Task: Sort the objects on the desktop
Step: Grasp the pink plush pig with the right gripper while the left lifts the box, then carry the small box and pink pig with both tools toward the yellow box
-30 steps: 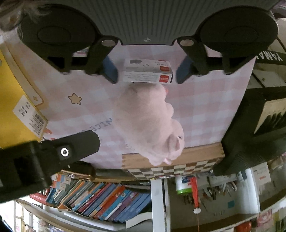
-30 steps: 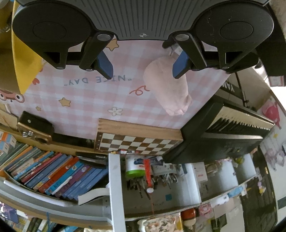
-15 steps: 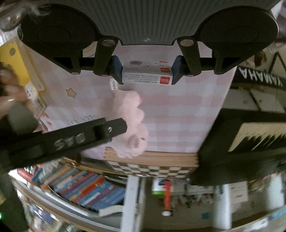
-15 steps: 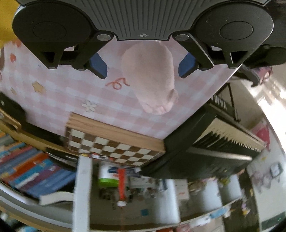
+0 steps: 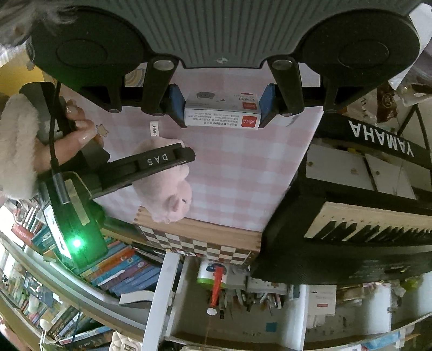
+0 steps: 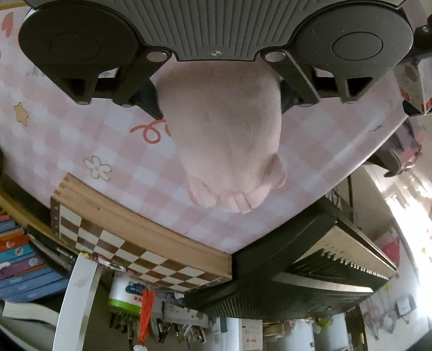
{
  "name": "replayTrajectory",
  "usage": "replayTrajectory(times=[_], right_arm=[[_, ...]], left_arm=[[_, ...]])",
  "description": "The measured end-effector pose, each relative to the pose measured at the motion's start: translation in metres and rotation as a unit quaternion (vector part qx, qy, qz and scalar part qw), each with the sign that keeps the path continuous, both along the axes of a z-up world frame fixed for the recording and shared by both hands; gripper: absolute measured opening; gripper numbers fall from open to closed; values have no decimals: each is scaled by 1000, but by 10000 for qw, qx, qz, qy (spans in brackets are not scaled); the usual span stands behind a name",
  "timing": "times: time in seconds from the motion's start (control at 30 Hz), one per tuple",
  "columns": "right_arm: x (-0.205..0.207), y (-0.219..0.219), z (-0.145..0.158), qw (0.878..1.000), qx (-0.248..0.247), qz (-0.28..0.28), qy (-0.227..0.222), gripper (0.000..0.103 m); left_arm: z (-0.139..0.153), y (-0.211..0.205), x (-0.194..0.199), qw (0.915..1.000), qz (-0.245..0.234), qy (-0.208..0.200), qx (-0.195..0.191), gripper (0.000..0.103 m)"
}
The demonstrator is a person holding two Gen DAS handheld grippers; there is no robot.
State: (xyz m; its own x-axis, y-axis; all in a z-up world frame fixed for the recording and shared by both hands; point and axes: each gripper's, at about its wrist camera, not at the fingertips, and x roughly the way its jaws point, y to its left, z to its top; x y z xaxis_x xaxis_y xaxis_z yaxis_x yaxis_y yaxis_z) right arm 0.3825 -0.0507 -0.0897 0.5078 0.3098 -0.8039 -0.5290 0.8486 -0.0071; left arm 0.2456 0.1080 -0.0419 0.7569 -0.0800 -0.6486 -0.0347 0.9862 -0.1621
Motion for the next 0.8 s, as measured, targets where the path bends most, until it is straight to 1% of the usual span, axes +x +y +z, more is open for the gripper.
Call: replayTrajectory(times=[0.07, 0.13, 0.5, 0.63, 0.8], right_arm=[[-3, 0, 4, 10000, -22, 22, 5, 71], [-7, -4, 11, 9999, 81, -52, -48, 71], [-42, -36, 61, 9941, 615, -723, -525, 71], [-60, -44, 77, 9908, 776, -896, -647, 71], [-91, -53, 96, 9863, 947, -1077, -814, 71]], left_arm=[[4, 0, -3, 10000, -18, -41, -5, 51], [8, 0, -3, 9999, -63, -89, -17, 51], [44, -11, -17, 9974, -459, -562, -41, 51], [57, -11, -29, 9957, -559, -737, -84, 51], [71, -9, -48, 9934, -663, -912, -198, 51]])
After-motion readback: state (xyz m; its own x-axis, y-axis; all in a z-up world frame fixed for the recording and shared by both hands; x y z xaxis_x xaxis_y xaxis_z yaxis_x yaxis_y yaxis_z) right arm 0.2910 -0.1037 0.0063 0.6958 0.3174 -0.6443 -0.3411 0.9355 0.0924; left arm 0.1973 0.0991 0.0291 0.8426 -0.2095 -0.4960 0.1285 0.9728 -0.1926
